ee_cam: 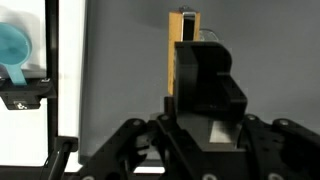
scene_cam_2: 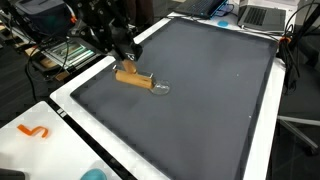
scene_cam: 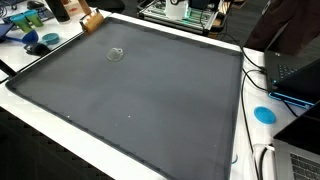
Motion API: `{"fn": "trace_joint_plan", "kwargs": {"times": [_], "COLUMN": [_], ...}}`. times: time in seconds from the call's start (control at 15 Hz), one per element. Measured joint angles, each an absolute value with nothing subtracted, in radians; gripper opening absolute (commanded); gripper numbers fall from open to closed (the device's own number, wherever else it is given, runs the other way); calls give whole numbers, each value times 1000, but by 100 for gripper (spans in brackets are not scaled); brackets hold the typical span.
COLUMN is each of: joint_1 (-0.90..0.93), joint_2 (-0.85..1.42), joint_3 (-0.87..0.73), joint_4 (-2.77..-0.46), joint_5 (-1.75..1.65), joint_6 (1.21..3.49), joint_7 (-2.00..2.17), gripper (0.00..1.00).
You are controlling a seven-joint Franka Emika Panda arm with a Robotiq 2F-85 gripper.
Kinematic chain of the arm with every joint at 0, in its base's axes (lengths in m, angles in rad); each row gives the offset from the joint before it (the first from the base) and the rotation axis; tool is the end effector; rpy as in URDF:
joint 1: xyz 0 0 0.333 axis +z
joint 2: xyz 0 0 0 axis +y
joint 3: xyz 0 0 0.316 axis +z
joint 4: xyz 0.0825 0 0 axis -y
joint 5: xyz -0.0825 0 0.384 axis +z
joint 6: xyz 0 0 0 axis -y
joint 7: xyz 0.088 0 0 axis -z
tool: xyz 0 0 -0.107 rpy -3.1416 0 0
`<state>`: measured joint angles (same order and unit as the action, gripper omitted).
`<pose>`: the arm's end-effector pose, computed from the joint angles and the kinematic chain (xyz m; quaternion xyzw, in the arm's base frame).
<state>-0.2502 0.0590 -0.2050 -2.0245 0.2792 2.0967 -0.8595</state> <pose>0.5151 -0.2358 0.4234 -0.9846 -0.1316 -0.0762 0.0863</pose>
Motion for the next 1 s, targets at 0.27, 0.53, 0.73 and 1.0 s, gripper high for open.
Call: {"fn": "trace_joint_plan", "kwargs": {"times": [0.27,0.53,0.73,1.0], "joint_1": [-230,-206,-182,-141], "joint_2": [29,-7,-37,-85], "joint_3": [-188,-175,-160,-134], "joint_4": [-2039,-2066,-2092,-2133], "joint_5": [235,200,170,113], "joint_6": [2097,2097,2097,2097], "joint_7": [-876,-909,-942,-967], "gripper": [24,24,24,24]}}
